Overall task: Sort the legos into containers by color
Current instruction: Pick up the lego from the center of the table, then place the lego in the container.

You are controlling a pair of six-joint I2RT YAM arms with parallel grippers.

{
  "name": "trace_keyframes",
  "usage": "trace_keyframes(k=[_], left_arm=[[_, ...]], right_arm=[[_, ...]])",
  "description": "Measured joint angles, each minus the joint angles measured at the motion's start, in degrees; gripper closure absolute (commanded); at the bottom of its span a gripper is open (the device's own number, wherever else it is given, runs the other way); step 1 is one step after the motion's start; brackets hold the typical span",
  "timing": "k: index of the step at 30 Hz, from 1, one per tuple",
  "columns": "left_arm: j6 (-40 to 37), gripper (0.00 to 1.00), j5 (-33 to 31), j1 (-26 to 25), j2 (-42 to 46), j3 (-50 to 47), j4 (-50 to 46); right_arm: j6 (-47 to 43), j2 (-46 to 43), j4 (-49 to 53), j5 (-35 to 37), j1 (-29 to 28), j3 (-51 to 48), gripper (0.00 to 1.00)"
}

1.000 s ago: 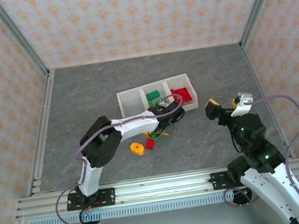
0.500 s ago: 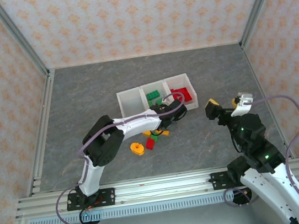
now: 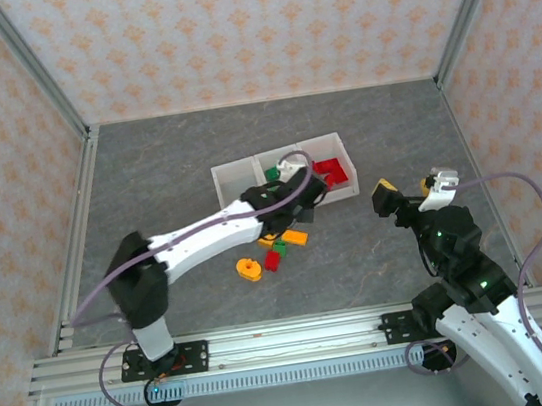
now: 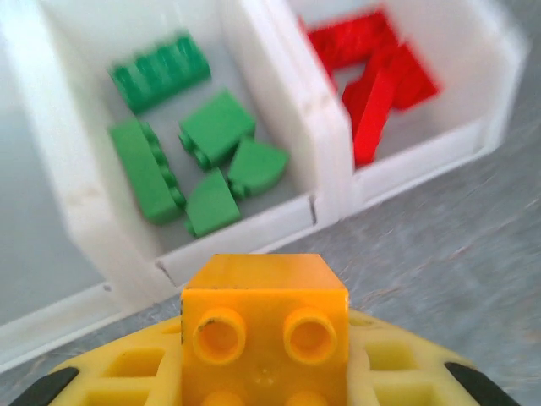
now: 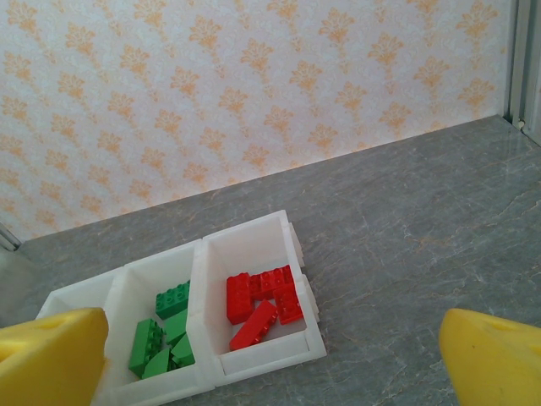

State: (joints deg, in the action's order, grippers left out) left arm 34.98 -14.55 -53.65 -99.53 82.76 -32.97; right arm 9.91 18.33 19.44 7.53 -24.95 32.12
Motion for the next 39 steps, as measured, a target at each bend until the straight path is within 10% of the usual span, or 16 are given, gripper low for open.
trace_keyframes(k=[6, 16, 28, 39], left_arm=[[0.85, 0.76, -7.13, 2.05, 9.84, -0.04, -0.5], [0.46, 0.8, -3.63, 20.11, 7.21, -7.63, -0.72], [-1.62, 0.8, 4.37, 21.4, -1.9, -8.48, 5.99], [-2.1, 0.57, 5.01, 21.99, -4.63, -6.49, 7.87]], right_arm=[[0.0, 0.0, 0.0, -0.02, 0.0, 0.0, 0.0], [0.0, 0.0, 0.0, -0.02, 0.0, 0.0, 0.0], [0.0, 0.0, 0.0, -0.02, 0.0, 0.0, 0.0], [0.0, 0.0, 0.0, -0.02, 0.0, 0.0, 0.0]])
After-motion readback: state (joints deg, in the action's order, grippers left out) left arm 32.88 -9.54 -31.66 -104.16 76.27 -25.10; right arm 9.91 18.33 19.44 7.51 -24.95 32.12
